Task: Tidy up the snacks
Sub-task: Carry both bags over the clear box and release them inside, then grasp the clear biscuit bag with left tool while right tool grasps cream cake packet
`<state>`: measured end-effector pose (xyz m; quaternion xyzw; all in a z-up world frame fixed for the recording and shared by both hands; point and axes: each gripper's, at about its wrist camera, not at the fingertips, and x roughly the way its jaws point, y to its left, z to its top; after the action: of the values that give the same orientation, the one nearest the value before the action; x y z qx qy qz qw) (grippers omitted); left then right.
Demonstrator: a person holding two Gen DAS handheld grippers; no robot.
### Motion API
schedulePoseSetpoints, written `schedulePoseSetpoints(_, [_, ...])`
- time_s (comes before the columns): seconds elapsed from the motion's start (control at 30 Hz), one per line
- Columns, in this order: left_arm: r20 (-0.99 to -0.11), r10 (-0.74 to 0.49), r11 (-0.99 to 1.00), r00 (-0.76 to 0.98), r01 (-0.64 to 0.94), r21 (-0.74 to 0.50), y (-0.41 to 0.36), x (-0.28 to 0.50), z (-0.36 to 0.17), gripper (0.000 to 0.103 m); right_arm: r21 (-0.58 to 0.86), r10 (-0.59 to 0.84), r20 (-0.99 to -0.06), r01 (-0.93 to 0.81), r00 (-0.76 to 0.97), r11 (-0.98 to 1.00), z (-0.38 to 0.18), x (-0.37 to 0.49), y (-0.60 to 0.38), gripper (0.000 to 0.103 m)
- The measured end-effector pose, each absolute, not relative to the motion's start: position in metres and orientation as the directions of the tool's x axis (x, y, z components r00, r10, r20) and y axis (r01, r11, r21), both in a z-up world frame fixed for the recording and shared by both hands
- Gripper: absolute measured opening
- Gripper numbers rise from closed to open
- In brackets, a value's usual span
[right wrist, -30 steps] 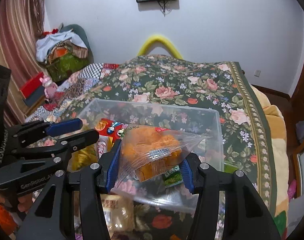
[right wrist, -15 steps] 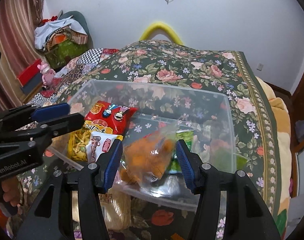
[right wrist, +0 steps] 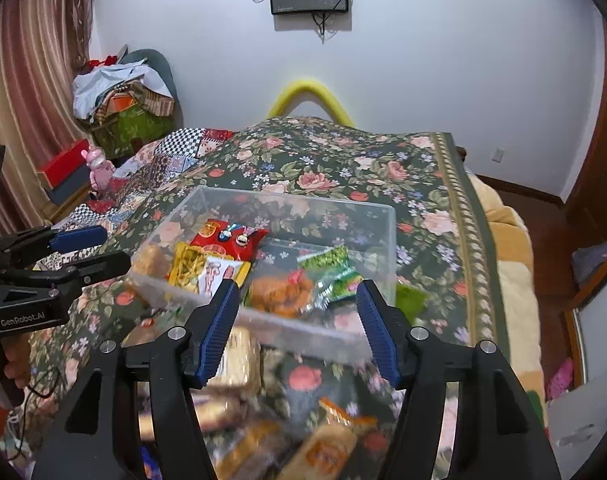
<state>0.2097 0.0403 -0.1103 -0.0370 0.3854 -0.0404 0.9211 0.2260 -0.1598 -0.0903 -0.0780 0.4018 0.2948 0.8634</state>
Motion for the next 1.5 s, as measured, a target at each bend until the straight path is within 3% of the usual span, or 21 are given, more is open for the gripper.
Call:
schedulePoseSetpoints(0.3, [-0.744,-0.112,0.993,0.659,0.052,-0.104,0.025,0.171,-0.127,0.074,0.08,0.401,-0.761,-0.54,0.51,0.838,-0.099,0.191,-0.191,0.066])
schedulePoseSetpoints(0.77, [-0.828,-0.125,0.988,0.547,-0.006,-0.153,0.013,0.187,-0.184,0.075,0.151,0.354,-0.85,-0.463,0.391,0.873,-0.16,0.181,-0.214,0.067])
schedulePoseSetpoints(1.2, [-0.859,-0.097,0.981,0.503,-0.096,-0.167,0.045,0.189,-0.216,0.075,0.151,0.323,-0.871,-0.424,0.371,0.893,-0.182,0.178,-0.224,0.067])
schedulePoseSetpoints(1.37, [-0.844,-0.097,0.986,0.527,-0.065,-0.154,0.036,0.196,-0.215,0.075,0.133,0.309,-0.873,-0.427,0.377,0.895,-0.183,0.18,-0.221,0.061])
schedulePoseSetpoints(1.5, [-0.839,-0.075,0.991,0.539,-0.05,-0.121,0.033,0.201,-0.217,0.06,0.118,0.305,-0.871,-0.437,0.386,0.892,-0.184,0.187,-0.216,0.047])
